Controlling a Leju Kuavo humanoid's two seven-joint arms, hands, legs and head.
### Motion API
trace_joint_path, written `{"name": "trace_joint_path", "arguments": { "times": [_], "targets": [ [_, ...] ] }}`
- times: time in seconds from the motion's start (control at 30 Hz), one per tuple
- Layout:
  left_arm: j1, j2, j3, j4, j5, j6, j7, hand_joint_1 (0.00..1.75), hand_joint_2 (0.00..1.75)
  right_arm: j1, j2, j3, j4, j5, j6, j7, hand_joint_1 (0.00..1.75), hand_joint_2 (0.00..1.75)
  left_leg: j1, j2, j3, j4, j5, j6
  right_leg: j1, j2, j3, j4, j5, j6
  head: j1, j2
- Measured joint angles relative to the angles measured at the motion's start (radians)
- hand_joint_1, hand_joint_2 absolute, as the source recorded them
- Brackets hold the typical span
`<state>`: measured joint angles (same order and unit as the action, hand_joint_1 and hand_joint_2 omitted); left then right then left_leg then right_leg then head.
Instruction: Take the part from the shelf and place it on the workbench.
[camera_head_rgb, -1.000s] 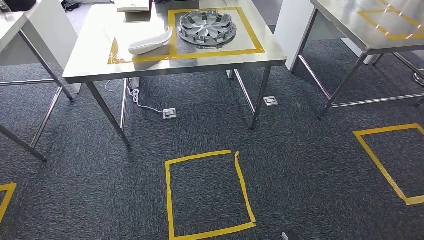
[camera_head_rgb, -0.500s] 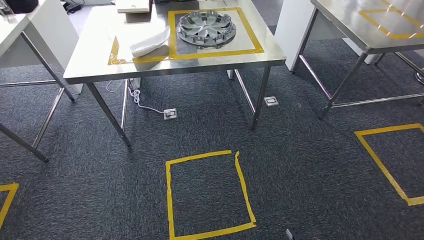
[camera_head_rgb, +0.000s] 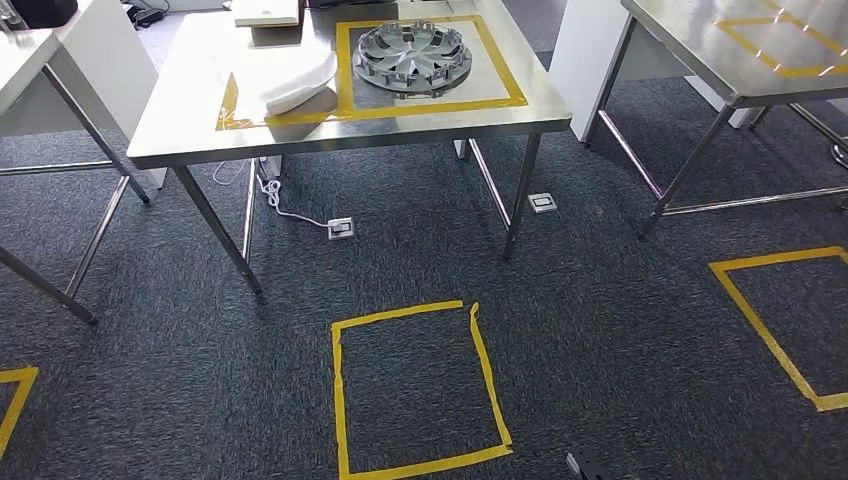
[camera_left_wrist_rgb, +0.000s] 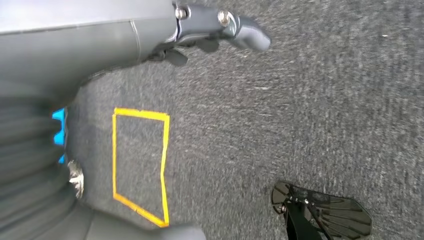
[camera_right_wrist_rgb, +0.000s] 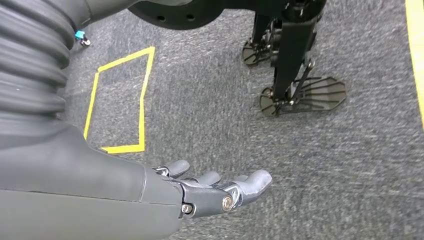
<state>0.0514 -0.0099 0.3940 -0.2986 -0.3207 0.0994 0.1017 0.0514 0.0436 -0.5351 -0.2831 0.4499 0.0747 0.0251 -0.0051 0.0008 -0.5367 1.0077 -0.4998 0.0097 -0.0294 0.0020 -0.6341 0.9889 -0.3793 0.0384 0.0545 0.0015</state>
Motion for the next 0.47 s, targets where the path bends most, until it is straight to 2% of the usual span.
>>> {"name": "trace_joint_path", "arguments": {
  "times": [0.03,0.47],
  "targets": [
    [0.004,0.0,-0.017,-0.004,0.015,-0.004,-0.005,0.0,0.0,0.005,-0.001,0.024,-0.004,-0.021,-0.004,-0.002,0.0,0.0,0.0,0.0,0.0,0.0,0.0,0.0,0.0,0.0,0.0,0.0,0.0,0.0,0.0,0.0],
    [0.055,0.0,-0.22,-0.055,0.201,-0.06,-0.064,0.0,0.0,0.061,-0.018,0.31,-0.051,-0.282,-0.046,-0.014,0.0,0.0,0.0,0.0,-0.001,0.0,0.0,0.0,0.0,0.0,-0.001,0.0,0.0,0.0,0.0,0.0]
  ]
}}
